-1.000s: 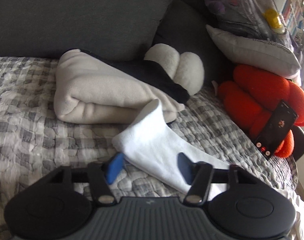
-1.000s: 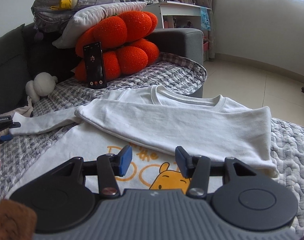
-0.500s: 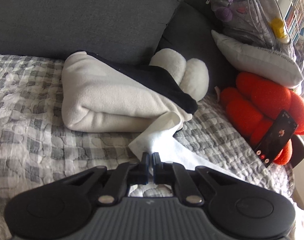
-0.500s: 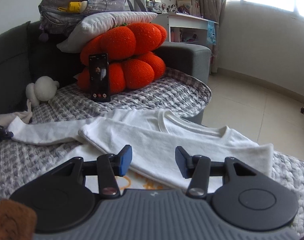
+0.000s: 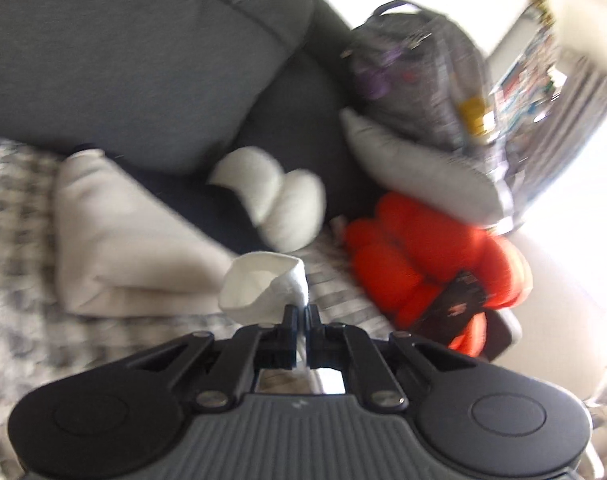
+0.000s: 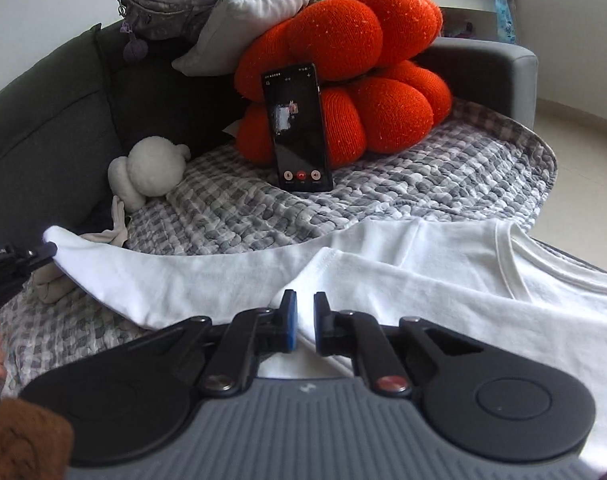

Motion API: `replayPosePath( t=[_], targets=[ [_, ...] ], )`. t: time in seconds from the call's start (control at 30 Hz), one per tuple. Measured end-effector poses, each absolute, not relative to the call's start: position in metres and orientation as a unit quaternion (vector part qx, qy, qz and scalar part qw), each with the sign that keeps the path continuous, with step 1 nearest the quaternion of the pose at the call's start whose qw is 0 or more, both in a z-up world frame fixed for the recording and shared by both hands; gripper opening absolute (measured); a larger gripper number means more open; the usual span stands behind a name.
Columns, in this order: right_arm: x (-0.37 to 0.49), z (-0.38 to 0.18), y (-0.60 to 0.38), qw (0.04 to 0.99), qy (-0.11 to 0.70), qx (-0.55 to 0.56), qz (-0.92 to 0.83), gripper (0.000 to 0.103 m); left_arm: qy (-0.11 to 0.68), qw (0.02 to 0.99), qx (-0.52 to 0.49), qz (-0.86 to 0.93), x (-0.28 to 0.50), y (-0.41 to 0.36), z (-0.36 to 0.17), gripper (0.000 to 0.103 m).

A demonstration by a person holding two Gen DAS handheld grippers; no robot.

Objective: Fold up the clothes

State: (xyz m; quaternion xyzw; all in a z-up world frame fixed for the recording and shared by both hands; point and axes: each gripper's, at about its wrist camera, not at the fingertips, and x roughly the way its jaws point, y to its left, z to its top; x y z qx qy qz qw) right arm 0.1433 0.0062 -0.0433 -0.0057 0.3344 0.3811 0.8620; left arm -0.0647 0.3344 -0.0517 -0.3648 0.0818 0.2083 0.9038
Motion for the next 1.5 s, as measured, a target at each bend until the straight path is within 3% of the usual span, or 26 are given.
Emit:
replayPosePath(
  t=[0.37, 0.5, 0.6, 0.73, 0.93, 0.97, 1.1, 1.23, 1.37, 1.5],
  targets=[
    [0.16, -0.068, 0.032, 0.843, 0.391, -0.011, 0.37, 0.001, -0.001, 0.936, -0.332, 0.118, -0.048, 0.321, 0.011, 0.003],
    [0.164, -0.054, 0.022, 0.845, 0.384, 0.028, 0.372, 0.012, -0.016, 0.943, -0.323, 0.086, -0.04, 0.311, 0.028, 0.003],
    [0.173, -0.061, 0.026, 0.847, 0.394, 0.041, 0.355, 0.013, -0.025, 0.944, -0.323, 0.059, -0.032, 0.306, 0.039, 0.003],
    [0.185, -0.074, 0.029, 0.851, 0.4, 0.057, 0.334, 0.0, -0.043, 0.945, -0.324, 0.015, -0.026, 0.292, 0.053, 0.003],
    [0.207, -0.076, 0.026, 0.835, 0.421, 0.114, 0.335, 0.001, -0.04, 0.947, -0.312, -0.062, -0.006, 0.256, 0.075, 0.003],
    [0.21, -0.075, 0.024, 0.829, 0.424, 0.136, 0.338, 0.014, -0.035, 0.946, -0.312, -0.077, 0.0, 0.25, 0.078, 0.003],
    [0.22, -0.074, 0.012, 0.798, 0.432, 0.236, 0.348, 0.031, -0.013, 0.934, -0.33, -0.138, 0.02, 0.224, 0.087, 0.003],
    [0.218, -0.062, -0.006, 0.783, 0.426, 0.28, 0.357, 0.036, 0.007, 0.92, -0.349, -0.178, 0.035, 0.201, 0.091, 0.003],
    [0.211, -0.046, -0.04, 0.787, 0.409, 0.299, 0.353, 0.05, 0.027, 0.906, -0.366, -0.211, 0.049, 0.178, 0.094, 0.003],
    [0.203, -0.038, -0.08, 0.787, 0.393, 0.33, 0.343, 0.056, 0.052, 0.899, -0.369, -0.232, 0.061, 0.153, 0.09, 0.003]
  ],
)
